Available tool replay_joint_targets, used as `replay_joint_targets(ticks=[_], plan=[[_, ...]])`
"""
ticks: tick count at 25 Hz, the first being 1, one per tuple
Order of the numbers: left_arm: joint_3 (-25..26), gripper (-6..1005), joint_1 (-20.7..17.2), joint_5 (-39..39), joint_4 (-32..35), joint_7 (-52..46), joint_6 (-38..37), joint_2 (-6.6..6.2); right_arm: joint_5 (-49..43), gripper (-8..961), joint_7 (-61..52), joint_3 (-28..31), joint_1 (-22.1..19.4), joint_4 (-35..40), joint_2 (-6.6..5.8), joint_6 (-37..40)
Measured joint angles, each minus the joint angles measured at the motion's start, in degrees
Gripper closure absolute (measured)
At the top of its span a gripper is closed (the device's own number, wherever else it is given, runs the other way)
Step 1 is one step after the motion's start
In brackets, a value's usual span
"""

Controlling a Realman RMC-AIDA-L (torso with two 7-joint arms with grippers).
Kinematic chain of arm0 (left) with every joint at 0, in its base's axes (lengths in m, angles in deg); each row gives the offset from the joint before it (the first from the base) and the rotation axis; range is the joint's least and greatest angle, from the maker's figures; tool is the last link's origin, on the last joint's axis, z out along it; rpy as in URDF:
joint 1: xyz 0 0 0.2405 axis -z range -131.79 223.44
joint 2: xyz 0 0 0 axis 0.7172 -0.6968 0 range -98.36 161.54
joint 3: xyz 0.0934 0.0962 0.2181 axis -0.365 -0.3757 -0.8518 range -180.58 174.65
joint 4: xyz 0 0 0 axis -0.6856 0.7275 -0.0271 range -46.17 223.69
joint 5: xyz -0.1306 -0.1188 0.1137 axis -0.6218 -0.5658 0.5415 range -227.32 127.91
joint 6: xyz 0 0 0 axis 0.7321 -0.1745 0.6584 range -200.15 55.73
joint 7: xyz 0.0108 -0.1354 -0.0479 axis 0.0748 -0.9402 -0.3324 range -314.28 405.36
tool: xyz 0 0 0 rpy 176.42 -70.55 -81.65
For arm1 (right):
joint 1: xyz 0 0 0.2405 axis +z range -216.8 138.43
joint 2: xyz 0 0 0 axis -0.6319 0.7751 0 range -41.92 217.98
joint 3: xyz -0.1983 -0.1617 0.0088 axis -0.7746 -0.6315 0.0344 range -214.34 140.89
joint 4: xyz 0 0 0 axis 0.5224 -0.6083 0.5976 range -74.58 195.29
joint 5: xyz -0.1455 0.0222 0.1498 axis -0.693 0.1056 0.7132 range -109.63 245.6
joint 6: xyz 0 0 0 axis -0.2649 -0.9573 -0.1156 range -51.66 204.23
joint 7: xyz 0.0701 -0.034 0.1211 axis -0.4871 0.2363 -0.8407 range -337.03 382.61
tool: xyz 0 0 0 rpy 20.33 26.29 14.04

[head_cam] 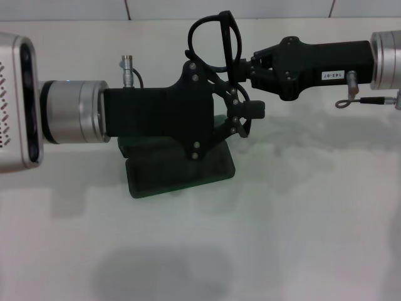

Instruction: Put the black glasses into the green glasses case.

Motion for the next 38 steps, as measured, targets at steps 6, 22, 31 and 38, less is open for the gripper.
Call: replay_joint_targets(ticks=[6, 22, 31, 38], plan=[[0.3, 1000, 0.1, 0.1, 0.0, 0.0, 0.1, -0.03, 0.0, 916, 0.0, 0.0, 0.2, 0.0, -0.1, 0.7], [0.5, 999, 0.3, -1.5, 0.5, 0.5, 0.2, 0.1, 0.0, 916, 0.4, 0.0, 0.0, 0.1, -0.59, 4.6], [0.2, 999, 1.0, -1.6, 0.5, 0.6, 0.2, 0.16, 0.0, 916, 0.7, -0.5, -0.2, 0.1, -0.61, 5.5], [0.2, 999, 1.3, -1.6, 0.5, 0.7, 0.2, 0.24, 0.0, 916, 0.7, -0.5, -0.2, 0.1, -0.58, 6.1]])
